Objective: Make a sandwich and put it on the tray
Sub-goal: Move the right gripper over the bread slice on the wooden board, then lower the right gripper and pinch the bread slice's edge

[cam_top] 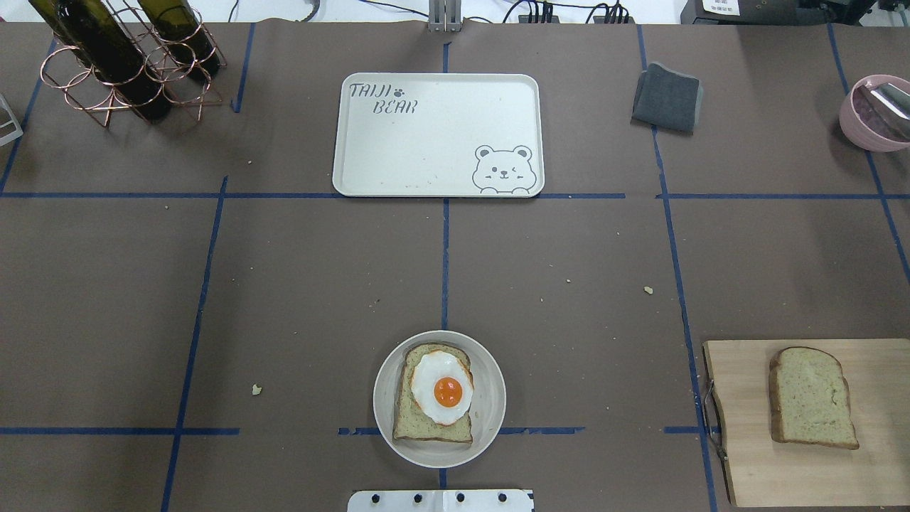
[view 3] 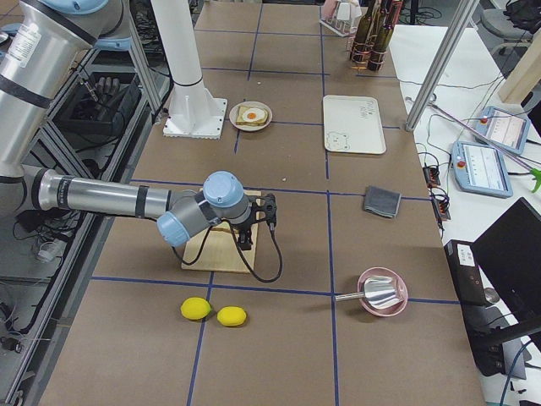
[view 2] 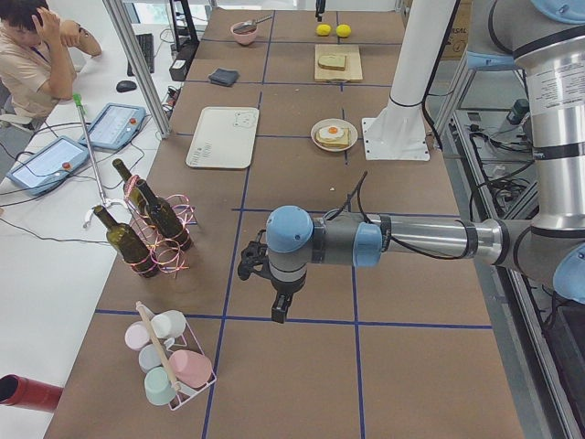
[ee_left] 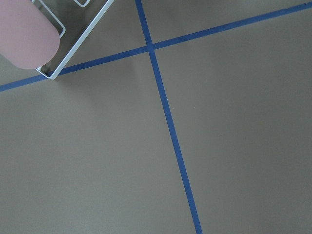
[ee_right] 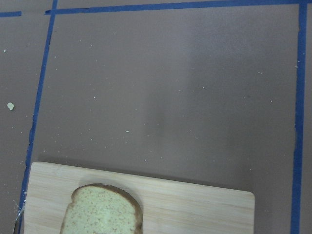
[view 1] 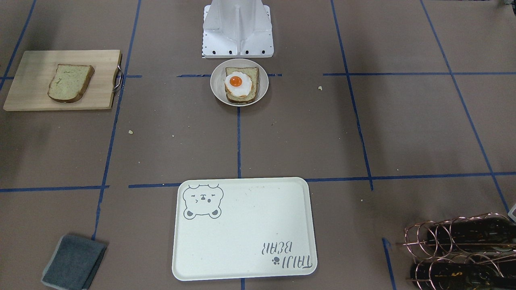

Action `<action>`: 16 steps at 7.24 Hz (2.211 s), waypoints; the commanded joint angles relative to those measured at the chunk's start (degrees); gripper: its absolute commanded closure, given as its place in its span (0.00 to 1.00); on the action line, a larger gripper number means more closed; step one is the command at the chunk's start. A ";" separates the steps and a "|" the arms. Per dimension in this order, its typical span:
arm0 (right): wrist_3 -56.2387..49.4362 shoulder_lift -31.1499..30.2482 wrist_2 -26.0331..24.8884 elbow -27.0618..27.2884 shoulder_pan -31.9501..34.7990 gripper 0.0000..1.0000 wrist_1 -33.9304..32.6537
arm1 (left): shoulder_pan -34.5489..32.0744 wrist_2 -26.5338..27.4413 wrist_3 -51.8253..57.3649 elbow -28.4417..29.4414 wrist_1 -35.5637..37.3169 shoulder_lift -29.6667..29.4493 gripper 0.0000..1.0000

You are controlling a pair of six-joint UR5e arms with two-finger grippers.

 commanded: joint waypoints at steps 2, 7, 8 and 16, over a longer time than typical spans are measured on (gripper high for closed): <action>22.72 -0.98 -13.32 -8.56 -16.89 0.05 24.93 | -0.06 0.05 0.00 0.00 0.02 0.00 0.00; 27.51 -1.68 -25.84 -8.48 -34.42 0.17 25.74 | -0.06 0.05 0.00 0.00 0.02 0.00 0.00; 27.60 -1.77 -26.81 -8.48 -35.66 0.21 25.74 | -0.06 0.05 0.00 0.00 0.11 0.00 0.00; 28.74 -1.86 -27.61 -8.48 -39.01 1.00 29.34 | -0.15 0.05 0.00 0.00 0.11 0.35 0.00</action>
